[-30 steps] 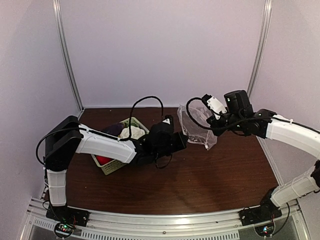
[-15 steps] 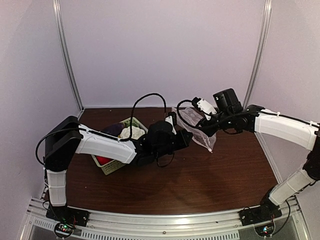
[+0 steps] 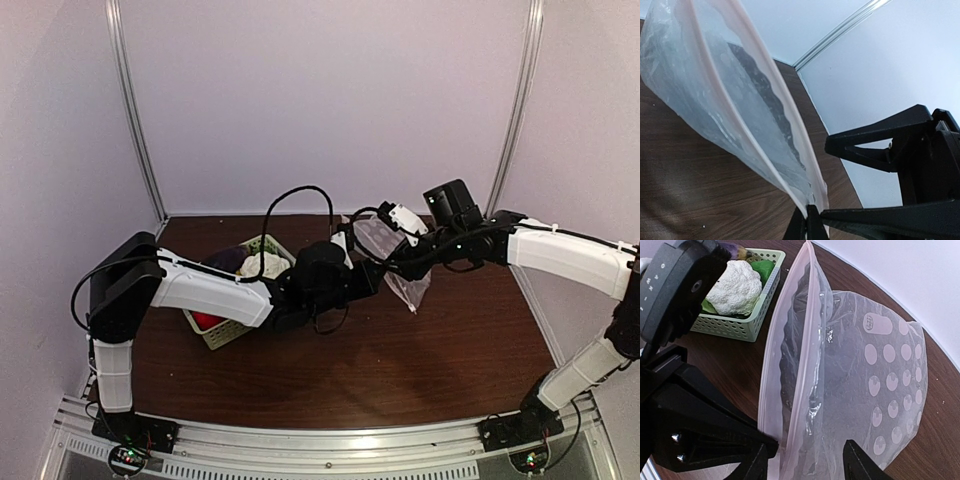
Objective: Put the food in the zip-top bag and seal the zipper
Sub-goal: Pass from the right arm to the left, then pass from the left arm to the right
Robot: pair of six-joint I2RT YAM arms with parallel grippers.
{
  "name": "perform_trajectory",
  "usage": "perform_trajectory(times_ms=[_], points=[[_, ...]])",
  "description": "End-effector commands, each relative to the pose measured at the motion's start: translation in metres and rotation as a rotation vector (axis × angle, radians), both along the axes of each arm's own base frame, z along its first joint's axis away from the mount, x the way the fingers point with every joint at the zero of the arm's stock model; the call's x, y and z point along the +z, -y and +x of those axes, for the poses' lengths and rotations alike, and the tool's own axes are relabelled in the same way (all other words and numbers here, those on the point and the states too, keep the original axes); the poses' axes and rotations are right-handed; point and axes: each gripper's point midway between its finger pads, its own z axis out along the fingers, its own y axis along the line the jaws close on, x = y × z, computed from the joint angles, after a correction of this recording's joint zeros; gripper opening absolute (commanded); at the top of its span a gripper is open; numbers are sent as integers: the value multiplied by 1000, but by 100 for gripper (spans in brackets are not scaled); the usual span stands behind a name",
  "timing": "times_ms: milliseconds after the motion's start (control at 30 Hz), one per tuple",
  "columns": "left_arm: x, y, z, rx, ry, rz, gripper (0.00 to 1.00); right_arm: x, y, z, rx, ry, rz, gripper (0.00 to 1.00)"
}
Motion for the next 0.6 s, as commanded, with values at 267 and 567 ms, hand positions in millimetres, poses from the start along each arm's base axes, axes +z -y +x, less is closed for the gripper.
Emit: perform_trajectory(times_ms=[267, 567], points=[[29, 6, -5, -32, 38, -63, 0, -7, -6, 6, -24, 5, -30, 52], [23, 8, -13, -51, 24, -58, 0, 3, 4, 37, -160, 78, -86, 47]])
